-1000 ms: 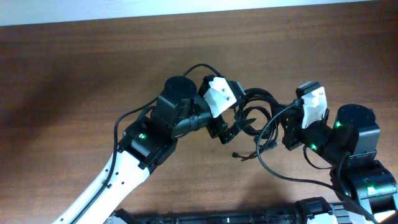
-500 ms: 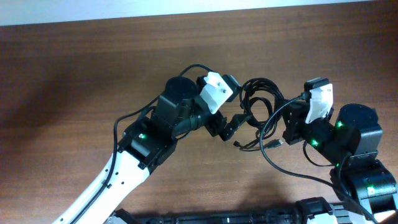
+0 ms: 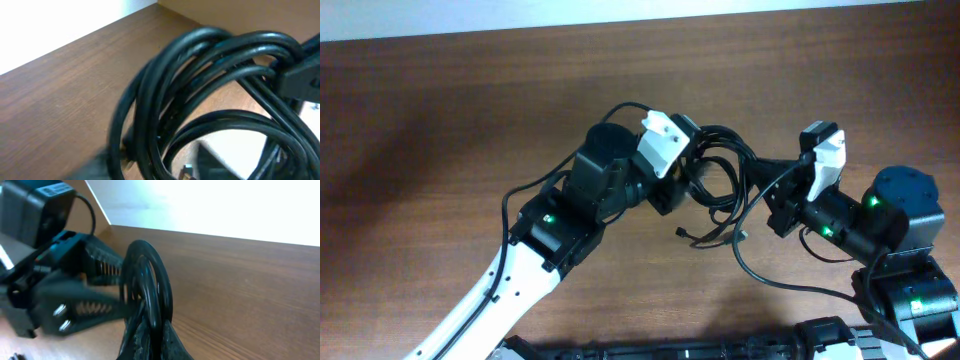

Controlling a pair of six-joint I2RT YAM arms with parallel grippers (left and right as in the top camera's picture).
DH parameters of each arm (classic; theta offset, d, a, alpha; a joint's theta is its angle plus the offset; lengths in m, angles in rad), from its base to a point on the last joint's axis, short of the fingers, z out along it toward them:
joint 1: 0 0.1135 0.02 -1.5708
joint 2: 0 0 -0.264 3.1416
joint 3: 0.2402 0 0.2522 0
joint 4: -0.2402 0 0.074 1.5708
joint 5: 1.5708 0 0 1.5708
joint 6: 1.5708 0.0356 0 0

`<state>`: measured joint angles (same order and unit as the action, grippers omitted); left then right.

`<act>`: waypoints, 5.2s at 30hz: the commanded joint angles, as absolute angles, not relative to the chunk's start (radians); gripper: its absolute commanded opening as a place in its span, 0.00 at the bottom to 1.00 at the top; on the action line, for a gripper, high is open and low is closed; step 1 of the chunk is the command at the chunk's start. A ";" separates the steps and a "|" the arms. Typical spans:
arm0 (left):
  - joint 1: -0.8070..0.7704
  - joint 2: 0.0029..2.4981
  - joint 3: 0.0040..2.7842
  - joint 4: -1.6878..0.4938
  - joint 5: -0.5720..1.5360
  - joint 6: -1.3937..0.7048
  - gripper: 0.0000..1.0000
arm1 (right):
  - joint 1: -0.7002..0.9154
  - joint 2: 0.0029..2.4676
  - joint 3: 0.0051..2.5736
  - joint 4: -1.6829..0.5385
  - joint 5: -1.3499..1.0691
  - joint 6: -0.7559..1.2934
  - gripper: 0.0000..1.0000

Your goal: Untangle cables

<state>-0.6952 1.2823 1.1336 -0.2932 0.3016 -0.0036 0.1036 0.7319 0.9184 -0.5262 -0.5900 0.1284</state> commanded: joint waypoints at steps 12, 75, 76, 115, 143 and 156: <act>-0.697 1.264 1.150 -0.289 0.291 -0.009 0.10 | 0.097 0.728 0.937 -0.504 -0.656 0.137 0.04; -0.697 1.264 1.150 -0.350 -0.016 -0.095 0.00 | 0.097 0.728 0.937 -0.595 -0.566 0.012 0.04; -0.697 1.264 1.150 -0.350 -0.017 -0.107 0.00 | 0.097 0.728 0.937 -0.591 -0.574 0.012 0.04; -0.696 1.264 1.150 -0.353 -0.139 -0.299 0.00 | 0.097 0.728 0.937 -0.522 -0.276 0.645 0.22; -0.698 1.264 1.150 -0.260 0.289 0.084 0.00 | 0.098 0.787 0.937 -0.610 -0.491 0.110 0.52; -0.697 1.264 1.150 -0.240 0.216 -0.023 0.00 | 0.098 0.787 0.937 -0.608 -0.492 0.109 0.08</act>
